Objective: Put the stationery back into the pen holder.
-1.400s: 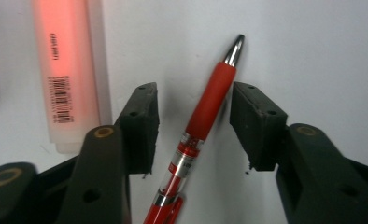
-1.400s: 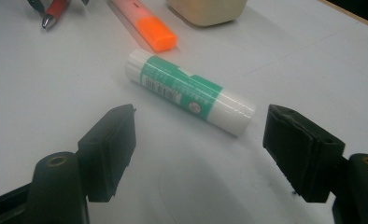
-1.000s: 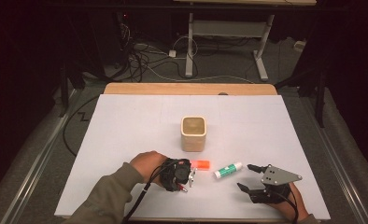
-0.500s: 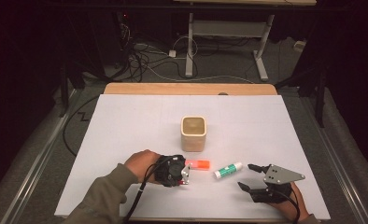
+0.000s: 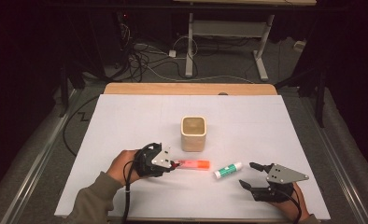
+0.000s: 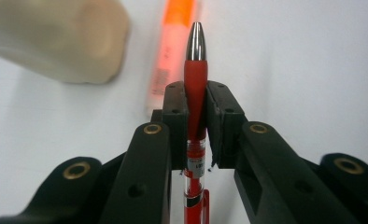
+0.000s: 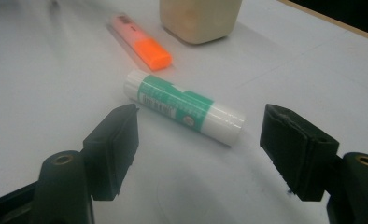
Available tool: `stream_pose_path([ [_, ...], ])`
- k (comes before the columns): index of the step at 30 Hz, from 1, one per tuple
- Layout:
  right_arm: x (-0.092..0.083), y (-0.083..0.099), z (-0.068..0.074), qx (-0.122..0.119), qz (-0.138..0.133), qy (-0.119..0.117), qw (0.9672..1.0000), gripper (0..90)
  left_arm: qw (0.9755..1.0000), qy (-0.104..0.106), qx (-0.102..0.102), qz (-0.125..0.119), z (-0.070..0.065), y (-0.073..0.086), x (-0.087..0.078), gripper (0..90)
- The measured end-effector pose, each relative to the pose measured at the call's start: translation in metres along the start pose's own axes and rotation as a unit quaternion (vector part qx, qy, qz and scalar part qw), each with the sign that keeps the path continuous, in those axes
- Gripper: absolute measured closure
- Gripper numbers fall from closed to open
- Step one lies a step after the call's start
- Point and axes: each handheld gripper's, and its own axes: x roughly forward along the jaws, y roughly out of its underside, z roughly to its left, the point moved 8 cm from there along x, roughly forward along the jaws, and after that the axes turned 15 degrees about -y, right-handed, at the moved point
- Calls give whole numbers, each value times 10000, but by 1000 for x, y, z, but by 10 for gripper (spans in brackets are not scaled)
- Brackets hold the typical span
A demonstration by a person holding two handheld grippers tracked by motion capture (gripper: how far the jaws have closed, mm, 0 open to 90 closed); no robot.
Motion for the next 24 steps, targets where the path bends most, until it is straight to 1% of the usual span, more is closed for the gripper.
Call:
stream_pose_path([
  [1,-1,0,0,13,-23,3,10000,287,9999,-48,-79,-89,1,1,-2,776],
  [2,-1,0,-1,19,-39,10,10000,287,9996,-175,-158,-168,3,1,-4,776],
  [4,-1,-1,-1,14,-41,33,10000,287,9983,-281,-367,-357,5,2,-7,776],
  [6,-1,-1,-1,-5,-37,66,10000,287,9959,-437,-576,-538,10,3,-10,776],
  [7,-1,-1,-1,-7,-55,70,10000,287,9943,-519,-681,-628,12,4,-12,776],
  [9,-2,-2,-2,-30,-73,121,9999,287,9904,-662,-901,-813,17,5,-15,777],
  [12,-3,-3,-2,-58,-100,161,9998,286,9839,-876,-1147,-1050,22,6,-18,776],
  [13,-3,-3,-2,-83,-103,178,9998,285,9813,-939,-1234,-1139,24,6,-19,776],
  [15,-4,-4,-2,-101,-120,193,9997,285,9756,-1029,-1414,-1326,27,7,-21,777],
  [16,-4,-4,-2,-107,-121,220,9996,285,9725,-1109,-1497,-1398,29,7,-21,777],
  [18,-5,-4,-2,-105,-140,233,9996,284,9669,-1195,-1634,-1550,32,7,-22,776],
  [20,-5,-4,-3,-126,-129,269,9995,283,9621,-1306,-1718,-1665,35,7,-23,776],
  [24,-5,-4,-3,-147,-121,279,9994,283,9503,-1446,-1944,-1954,41,4,-26,776],
])
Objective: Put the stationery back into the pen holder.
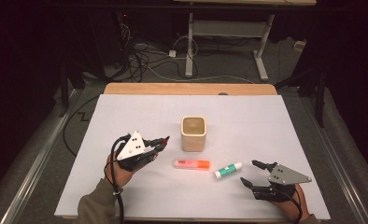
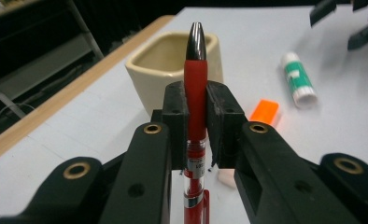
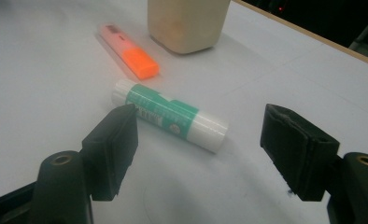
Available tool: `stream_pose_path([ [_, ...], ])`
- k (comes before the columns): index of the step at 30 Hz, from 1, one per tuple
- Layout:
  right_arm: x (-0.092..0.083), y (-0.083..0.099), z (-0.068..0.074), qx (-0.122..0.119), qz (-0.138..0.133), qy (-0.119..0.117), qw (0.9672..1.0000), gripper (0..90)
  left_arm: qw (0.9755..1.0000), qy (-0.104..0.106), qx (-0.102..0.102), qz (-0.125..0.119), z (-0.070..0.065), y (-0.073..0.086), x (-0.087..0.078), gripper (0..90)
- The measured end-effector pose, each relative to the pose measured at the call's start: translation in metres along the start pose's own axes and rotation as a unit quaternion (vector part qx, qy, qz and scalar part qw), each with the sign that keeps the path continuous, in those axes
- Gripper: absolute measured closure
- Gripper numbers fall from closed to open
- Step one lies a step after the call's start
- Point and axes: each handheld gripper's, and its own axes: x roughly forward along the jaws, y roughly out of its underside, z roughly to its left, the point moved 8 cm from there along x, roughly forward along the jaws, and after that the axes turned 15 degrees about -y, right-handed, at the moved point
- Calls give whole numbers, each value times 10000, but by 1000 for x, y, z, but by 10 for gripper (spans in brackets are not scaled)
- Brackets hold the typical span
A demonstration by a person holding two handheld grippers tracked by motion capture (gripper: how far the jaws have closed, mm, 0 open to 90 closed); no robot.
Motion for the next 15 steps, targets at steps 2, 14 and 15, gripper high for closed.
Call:
stream_pose_path([
  [2,0,0,0,-17,-10,9,10000,283,9998,-8,-162,-130,1,-3,2,776],
  [14,0,0,-1,-62,20,84,9999,283,9946,-32,-773,-696,8,-27,18,776],
  [15,-1,0,-1,-65,19,89,9999,282,9941,-33,-799,-738,8,-30,19,776],
])
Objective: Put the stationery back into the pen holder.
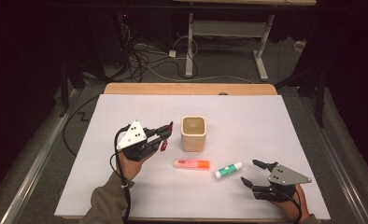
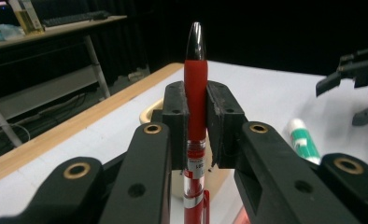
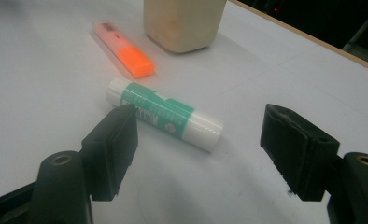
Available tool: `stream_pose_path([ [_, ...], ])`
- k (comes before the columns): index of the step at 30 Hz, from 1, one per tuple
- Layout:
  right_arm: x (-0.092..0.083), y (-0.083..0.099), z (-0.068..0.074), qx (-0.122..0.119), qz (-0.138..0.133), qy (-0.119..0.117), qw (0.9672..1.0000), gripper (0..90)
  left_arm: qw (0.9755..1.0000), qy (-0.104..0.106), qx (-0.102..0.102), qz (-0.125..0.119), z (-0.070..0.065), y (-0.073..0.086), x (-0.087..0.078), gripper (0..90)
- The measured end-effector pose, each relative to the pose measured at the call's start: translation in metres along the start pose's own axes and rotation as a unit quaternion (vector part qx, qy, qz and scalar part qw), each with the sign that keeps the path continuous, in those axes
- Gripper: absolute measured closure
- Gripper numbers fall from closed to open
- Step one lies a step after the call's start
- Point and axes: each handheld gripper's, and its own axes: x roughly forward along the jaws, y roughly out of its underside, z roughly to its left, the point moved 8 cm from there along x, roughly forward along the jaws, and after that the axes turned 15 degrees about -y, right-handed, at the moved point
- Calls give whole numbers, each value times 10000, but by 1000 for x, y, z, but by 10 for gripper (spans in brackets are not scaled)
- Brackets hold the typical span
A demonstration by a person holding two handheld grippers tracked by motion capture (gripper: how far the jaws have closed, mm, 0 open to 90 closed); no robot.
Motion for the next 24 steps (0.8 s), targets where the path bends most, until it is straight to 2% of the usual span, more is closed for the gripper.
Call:
stream_pose_path([
  [8,-1,0,0,-12,-15,30,10000,282,9996,59,-182,-228,-2,-17,10,776],
  [17,-1,0,-1,-35,-17,49,10000,282,9989,204,-204,-365,-11,-35,25,775],
  [19,-2,-1,-1,-48,-33,87,9999,282,9991,196,-156,-355,-13,-37,28,775],
  [24,-1,-1,-1,-65,-19,87,9999,283,9984,229,-212,-480,-15,-47,34,775],
])
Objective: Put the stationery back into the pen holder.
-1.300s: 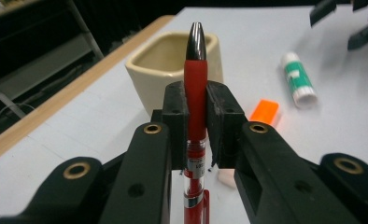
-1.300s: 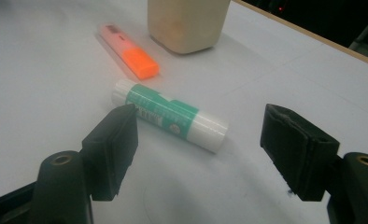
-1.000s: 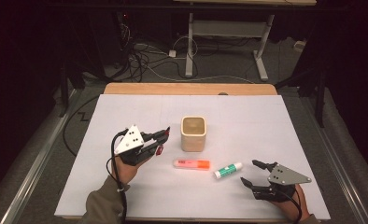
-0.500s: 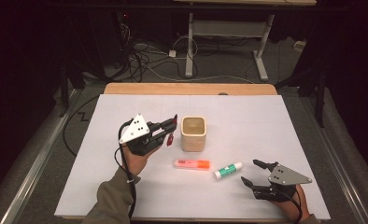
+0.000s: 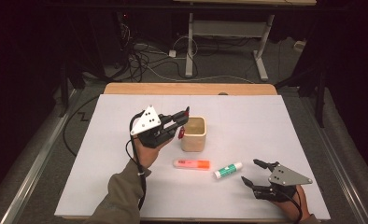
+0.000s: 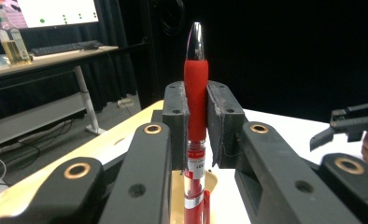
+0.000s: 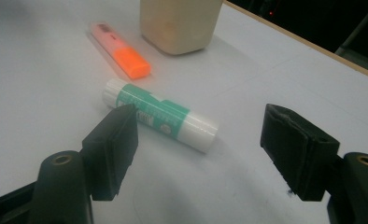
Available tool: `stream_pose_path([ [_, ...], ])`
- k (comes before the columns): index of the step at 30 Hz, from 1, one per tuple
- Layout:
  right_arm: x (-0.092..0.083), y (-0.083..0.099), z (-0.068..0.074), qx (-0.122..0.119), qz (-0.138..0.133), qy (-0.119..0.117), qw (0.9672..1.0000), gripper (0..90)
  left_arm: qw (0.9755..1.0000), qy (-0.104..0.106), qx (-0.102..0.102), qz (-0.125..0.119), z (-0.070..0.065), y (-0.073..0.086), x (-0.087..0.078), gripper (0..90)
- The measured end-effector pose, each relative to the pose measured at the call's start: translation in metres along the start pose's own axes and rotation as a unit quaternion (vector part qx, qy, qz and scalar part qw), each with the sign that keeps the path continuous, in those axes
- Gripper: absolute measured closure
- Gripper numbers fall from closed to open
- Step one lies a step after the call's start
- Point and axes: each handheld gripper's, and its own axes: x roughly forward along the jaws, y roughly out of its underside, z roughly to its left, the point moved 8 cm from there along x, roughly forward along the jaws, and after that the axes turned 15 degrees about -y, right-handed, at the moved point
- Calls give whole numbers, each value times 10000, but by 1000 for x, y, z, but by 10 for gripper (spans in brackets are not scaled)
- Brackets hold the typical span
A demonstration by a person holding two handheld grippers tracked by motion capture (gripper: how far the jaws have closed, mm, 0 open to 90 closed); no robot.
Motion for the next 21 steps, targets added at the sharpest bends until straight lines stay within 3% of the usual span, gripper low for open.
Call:
stream_pose_path([
  [12,0,0,1,-30,23,-28,10000,284,9999,109,38,-72,-8,-16,24,775],
  [21,2,1,2,-58,68,-75,9999,284,9999,133,43,2,-6,-11,43,775],
])
